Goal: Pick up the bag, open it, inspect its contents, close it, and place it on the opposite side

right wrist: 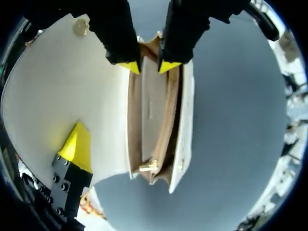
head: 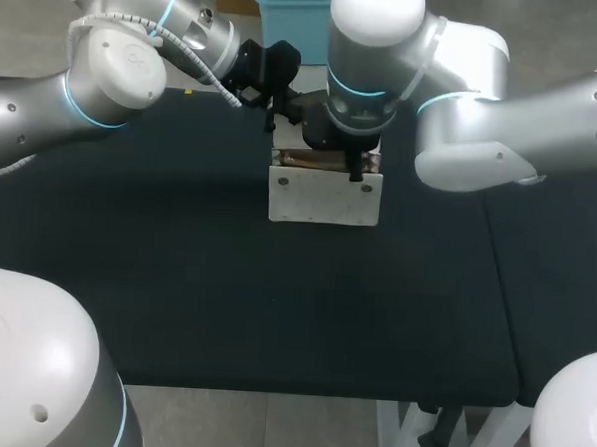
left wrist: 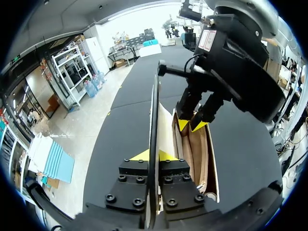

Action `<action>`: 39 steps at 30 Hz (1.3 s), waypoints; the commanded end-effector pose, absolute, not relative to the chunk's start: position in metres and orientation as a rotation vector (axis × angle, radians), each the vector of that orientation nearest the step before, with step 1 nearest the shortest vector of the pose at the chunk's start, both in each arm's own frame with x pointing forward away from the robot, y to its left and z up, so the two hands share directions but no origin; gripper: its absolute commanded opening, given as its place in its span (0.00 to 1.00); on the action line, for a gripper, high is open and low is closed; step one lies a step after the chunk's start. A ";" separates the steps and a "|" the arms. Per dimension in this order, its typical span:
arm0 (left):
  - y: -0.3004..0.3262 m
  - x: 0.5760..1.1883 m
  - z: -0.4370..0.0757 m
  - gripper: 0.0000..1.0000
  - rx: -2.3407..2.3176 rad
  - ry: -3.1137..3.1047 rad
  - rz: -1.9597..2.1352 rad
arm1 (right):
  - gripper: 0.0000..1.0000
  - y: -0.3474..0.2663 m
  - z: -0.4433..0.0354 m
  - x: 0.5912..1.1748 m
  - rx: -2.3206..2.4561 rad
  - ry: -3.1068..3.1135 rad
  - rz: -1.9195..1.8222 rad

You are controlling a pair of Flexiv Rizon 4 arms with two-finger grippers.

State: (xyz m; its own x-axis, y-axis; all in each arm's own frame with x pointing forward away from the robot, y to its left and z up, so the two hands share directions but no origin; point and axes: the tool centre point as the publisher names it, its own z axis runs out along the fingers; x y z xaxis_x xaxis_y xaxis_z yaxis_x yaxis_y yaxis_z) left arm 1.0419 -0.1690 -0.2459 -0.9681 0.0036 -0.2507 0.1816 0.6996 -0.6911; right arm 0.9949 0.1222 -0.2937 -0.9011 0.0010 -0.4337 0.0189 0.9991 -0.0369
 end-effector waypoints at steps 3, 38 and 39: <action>-0.172 1.043 -0.244 0.00 0.130 2.691 -1.113 | 0.13 0.116 -0.268 0.978 0.024 2.606 -0.060; -0.172 1.042 -0.232 0.00 0.130 2.754 -1.147 | 0.00 0.118 -0.232 0.941 0.030 2.472 -0.061; -0.172 1.042 -0.232 0.00 0.129 2.757 -1.148 | 0.00 0.118 -0.232 0.941 0.031 2.471 -0.061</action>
State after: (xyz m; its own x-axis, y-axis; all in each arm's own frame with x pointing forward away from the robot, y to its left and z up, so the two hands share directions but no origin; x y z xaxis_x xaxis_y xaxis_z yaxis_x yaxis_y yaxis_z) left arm 1.0407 -0.1736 -0.2335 -0.9839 0.0159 -0.1778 0.1372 0.7043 -0.6965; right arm 0.9462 0.1197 -0.2331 -0.7885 0.0063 -0.6150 0.0371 0.9986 -0.0374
